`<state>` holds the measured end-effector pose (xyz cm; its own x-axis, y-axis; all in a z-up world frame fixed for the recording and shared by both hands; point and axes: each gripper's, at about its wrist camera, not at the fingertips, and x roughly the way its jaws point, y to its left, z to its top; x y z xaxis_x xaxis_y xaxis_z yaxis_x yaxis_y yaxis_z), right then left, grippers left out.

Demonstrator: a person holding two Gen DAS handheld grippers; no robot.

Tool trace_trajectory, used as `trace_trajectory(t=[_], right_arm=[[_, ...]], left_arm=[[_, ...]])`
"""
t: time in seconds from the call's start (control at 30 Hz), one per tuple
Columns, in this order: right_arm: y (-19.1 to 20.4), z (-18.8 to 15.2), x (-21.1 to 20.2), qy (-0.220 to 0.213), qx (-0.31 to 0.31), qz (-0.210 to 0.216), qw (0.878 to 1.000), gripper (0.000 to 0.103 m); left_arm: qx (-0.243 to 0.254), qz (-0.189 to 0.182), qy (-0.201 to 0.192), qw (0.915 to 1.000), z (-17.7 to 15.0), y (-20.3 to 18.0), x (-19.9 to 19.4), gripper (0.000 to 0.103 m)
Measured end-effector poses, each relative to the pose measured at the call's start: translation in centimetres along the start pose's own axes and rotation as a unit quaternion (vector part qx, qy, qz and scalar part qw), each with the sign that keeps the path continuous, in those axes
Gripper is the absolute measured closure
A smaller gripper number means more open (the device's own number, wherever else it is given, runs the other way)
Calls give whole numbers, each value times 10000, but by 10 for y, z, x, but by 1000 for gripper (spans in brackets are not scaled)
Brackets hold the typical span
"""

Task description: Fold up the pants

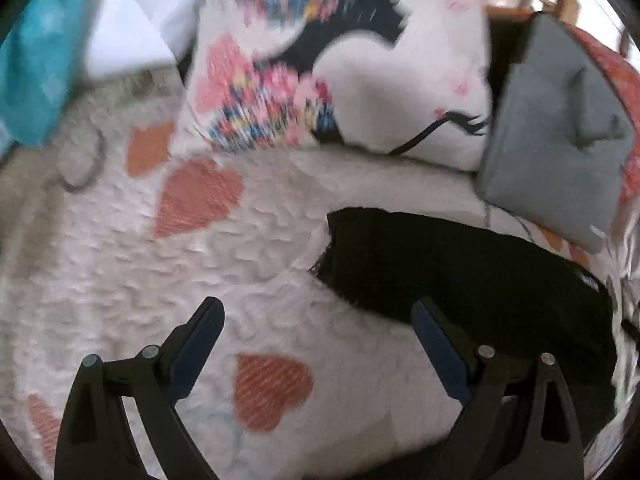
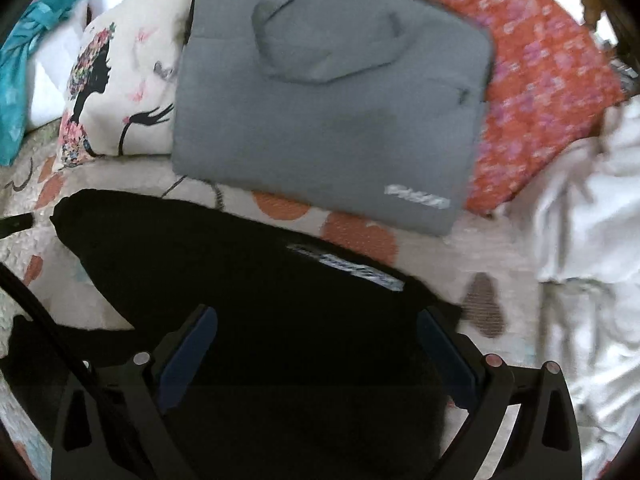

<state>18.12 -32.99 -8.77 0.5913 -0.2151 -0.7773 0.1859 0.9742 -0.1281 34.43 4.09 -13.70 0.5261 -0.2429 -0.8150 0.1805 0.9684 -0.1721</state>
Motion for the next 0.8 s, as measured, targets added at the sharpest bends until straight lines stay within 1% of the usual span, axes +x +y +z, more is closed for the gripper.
trace_trajectory(t=[0.07,0.1,0.13,0.2,0.23,0.27,0.3,0.4,0.5,0.57,0.6,0.63,0.67,0.7,0.73,0.8], right_arm=[[3,1,18,133,126,112,9998,3],[4,-1,25,182,165,150,9996,3],[5,-3,31,234,193,213,9993,3],[4,-11,38,326,201,224,9990,3],[0,-15,42,382,177,161,9990,3],[-4,-20,45,430,166,66,9989,3],[-10,-23,48,475,183,-29,9987,3],[-42,-33,52,605,450,-314,9967,3],[-72,-37,46,597,753,-461,9943,3],[-82,-34,38,504,823,-506,9940,3],[-87,-32,34,438,856,-512,9940,3],[-93,-27,29,347,899,-512,9940,3],[-96,-21,26,289,915,-506,9941,3],[-99,-17,25,248,917,-493,9943,3],[-102,-11,25,203,906,-432,9947,3],[-103,-3,31,187,843,-304,9958,3]], left_arm=[[-200,-41,306,9993,10,5,27,19],[-244,-16,558,9981,14,8,45,29],[-228,71,771,9967,16,9,56,30],[-175,193,773,9967,18,8,56,30],[-73,319,798,9963,18,6,55,30],[-2,397,792,9961,17,6,53,30],[9,396,773,9962,14,11,50,30],[-129,243,790,9965,10,29,42,30],[-225,223,743,9967,10,40,31,30],[-206,232,611,9976,14,42,20,30],[-146,448,413,9980,18,41,11,34],[-84,631,266,9976,19,40,3,34],[-23,688,51,9976,23,40,-6,34],[-60,432,-125,9990,28,43,-13,34],[-111,217,-151,9996,31,45,-14,34],[-222,-209,1,9995,39,50,-7,34]])
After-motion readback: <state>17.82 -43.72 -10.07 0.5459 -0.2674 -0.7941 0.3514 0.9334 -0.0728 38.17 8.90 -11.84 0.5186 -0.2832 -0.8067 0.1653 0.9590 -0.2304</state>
